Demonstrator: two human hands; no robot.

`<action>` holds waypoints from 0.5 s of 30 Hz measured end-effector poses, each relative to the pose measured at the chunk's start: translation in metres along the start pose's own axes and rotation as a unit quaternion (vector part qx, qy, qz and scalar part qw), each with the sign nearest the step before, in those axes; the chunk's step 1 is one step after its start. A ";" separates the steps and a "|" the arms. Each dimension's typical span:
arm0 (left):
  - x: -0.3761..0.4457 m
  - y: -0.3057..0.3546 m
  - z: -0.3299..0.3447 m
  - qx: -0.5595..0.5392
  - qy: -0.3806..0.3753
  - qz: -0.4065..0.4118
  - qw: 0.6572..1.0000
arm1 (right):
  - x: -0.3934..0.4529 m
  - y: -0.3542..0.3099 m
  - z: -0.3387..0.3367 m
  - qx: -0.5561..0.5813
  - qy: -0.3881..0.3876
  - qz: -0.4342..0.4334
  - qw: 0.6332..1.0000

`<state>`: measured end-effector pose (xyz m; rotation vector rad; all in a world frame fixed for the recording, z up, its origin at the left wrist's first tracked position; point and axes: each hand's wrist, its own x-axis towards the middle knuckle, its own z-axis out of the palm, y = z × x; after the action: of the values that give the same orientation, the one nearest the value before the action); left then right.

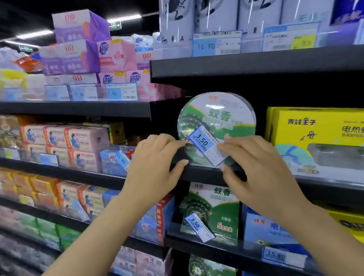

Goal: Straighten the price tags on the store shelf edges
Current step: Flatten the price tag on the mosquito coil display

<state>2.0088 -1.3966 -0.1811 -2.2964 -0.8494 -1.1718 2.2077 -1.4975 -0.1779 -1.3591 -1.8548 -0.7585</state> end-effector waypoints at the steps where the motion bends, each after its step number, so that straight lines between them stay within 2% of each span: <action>1: 0.000 0.000 0.000 0.000 0.003 0.000 1.000 | 0.000 0.001 0.000 -0.002 -0.001 -0.001 1.000; 15: -0.008 -0.009 0.007 -0.013 0.027 0.014 0.999 | 0.006 -0.005 0.006 -0.027 -0.004 -0.008 1.000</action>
<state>2.0024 -1.3886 -0.1908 -2.2806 -0.7833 -1.2333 2.2003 -1.4912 -0.1771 -1.3840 -1.8650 -0.8177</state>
